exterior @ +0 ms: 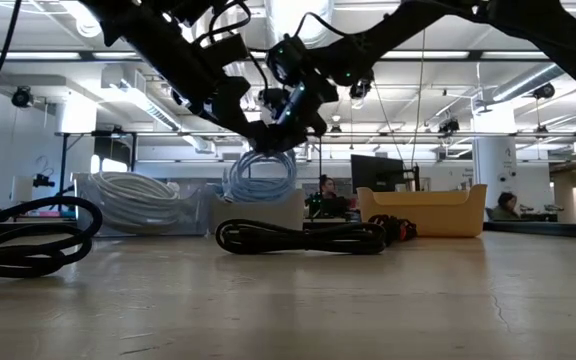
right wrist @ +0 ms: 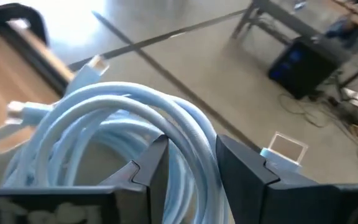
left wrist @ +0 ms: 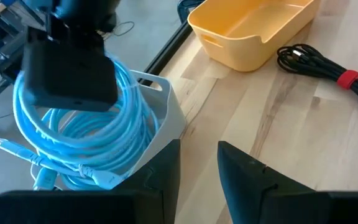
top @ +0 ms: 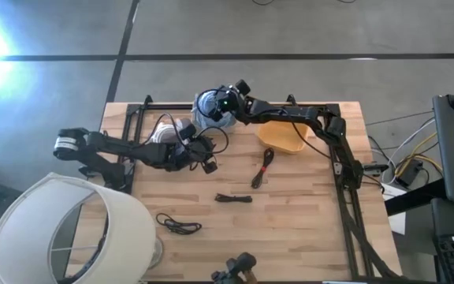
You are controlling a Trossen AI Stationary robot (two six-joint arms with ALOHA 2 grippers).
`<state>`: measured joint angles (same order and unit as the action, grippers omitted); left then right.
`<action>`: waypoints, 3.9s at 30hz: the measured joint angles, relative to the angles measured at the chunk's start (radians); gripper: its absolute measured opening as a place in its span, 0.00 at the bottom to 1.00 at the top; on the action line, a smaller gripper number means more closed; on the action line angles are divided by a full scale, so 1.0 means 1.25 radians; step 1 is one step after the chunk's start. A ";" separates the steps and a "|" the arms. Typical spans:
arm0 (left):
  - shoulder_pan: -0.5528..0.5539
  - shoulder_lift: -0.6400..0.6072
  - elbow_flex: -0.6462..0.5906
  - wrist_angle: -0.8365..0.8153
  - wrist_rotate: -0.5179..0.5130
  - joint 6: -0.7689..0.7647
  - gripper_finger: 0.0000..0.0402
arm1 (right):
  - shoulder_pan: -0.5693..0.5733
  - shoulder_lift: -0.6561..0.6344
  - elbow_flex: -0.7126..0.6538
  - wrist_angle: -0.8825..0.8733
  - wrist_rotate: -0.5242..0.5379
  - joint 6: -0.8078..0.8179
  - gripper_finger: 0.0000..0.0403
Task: Pick & Place USB Port
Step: Put the blue HDMI cable into the gray bin, then put the top black USB cable into the yellow bin
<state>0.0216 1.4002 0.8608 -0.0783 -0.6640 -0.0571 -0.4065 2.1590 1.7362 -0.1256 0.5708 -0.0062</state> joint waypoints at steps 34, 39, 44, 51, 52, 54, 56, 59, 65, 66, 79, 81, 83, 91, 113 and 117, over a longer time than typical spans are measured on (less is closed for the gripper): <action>-0.037 -0.008 0.000 -0.030 0.026 -0.029 0.27 | 0.101 -0.485 -0.344 -0.400 -0.244 -0.021 0.51; -0.055 -0.015 0.000 -0.029 0.062 -0.041 0.27 | 0.159 -0.608 -0.541 -0.350 -0.273 -0.037 0.50; -0.055 -0.014 0.000 -0.029 0.164 -0.059 0.27 | 0.226 -0.650 -0.671 -0.288 -0.317 -0.098 0.50; -0.058 -0.011 0.000 -0.028 0.196 -0.080 0.27 | 0.284 -0.602 -0.776 -0.109 -0.356 -0.167 0.50; -0.058 -0.011 0.000 -0.028 0.196 -0.082 0.27 | 0.286 -0.589 -0.778 -0.114 -0.357 -0.169 0.50; -0.058 -0.011 0.000 -0.028 0.196 -0.088 0.27 | 0.287 -0.564 -0.779 -0.123 -0.382 -0.166 0.50; -0.058 -0.011 0.000 -0.028 0.196 -0.091 0.27 | 0.287 -0.537 -0.776 -0.122 -0.408 -0.166 0.50; -0.058 -0.011 0.000 -0.028 0.196 -0.093 0.27 | 0.287 -0.494 -0.766 -0.123 -0.410 -0.185 0.50; -0.058 -0.011 0.000 -0.028 0.205 -0.093 0.27 | 0.287 -0.422 -0.746 -0.144 -0.409 -0.248 0.50; -0.058 -0.011 0.000 -0.028 0.205 -0.091 0.27 | 0.287 -0.410 -0.741 -0.147 -0.407 -0.253 0.50; -0.058 -0.011 0.000 -0.028 0.206 -0.077 0.27 | 0.288 -0.311 -0.625 -0.234 -0.380 -0.276 0.30; -0.058 -0.011 0.000 -0.028 0.206 -0.077 0.27 | 0.290 -0.313 -0.604 -0.271 -0.385 -0.250 0.23; -0.058 -0.011 -0.001 -0.028 0.205 -0.077 0.27 | 0.290 -0.325 -0.582 -0.315 -0.411 -0.210 0.16; -0.058 -0.011 -0.018 -0.027 0.204 -0.079 0.27 | 0.294 -0.384 -0.478 -0.426 -0.488 -0.115 0.06; -0.057 -0.011 -0.052 0.051 0.204 -0.094 0.27 | 0.071 -0.600 -0.614 -0.305 -0.080 0.017 0.08; -0.057 -0.011 -0.052 0.070 0.204 -0.090 0.27 | 0.010 -0.586 -0.677 -0.149 -0.155 -0.007 0.08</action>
<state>-0.0494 1.3869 0.7959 0.0093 -0.4084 -0.1696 -0.3937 1.4270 0.8902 -0.3118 0.3766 -0.0149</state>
